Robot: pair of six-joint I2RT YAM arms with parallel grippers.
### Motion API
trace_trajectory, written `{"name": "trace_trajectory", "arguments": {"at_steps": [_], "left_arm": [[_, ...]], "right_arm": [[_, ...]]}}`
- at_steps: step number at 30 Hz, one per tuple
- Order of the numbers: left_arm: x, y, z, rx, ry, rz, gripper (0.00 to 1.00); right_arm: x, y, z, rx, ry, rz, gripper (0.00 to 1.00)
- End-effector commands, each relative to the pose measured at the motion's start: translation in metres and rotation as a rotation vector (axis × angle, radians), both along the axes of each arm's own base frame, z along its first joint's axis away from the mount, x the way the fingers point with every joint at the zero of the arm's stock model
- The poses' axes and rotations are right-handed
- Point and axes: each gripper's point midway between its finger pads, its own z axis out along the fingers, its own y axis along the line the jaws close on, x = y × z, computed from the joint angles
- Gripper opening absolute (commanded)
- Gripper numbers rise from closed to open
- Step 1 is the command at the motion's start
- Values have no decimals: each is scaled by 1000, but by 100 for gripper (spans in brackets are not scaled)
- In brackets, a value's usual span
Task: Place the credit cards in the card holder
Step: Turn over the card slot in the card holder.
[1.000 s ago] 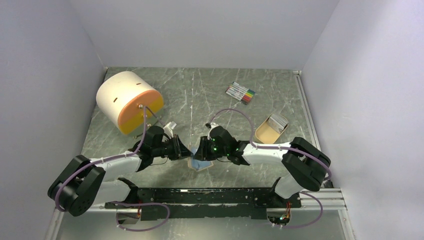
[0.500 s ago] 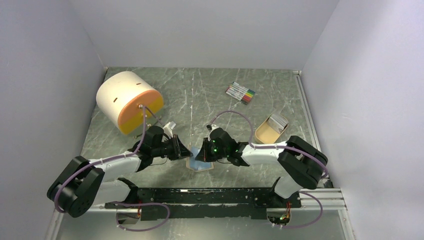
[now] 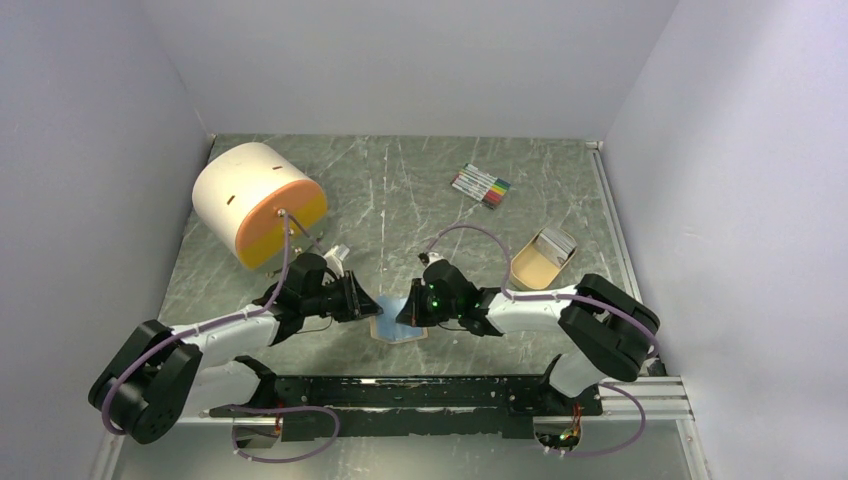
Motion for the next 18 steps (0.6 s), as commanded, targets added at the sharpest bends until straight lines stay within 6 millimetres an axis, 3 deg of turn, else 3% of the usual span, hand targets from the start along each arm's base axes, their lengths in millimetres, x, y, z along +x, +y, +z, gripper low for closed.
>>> {"name": "trace_trajectory", "arguments": {"at_steps": [1,3,8,11,13,18], "left_arm": [[5,1,3,12,-30,5,25],[5,1,1,16,-27,6,24],[5,5,-6,51,-15,16,13],[7,6,-7,68,-20,15,13],[10,7,-7,85,-23,14,16],[13,7,-6,106,-28,9,19]], "right_arm": [[3,-4,2,-3,-10,-30,0],[3,-7,1,-9,-10,-39,0],[11,-18,3,-60,-33,-82,13],[25,-40,3,-140,-78,-164,27],[36,-57,4,-189,-99,-212,31],[62,-81,36,-193,-213,-265,41]]}}
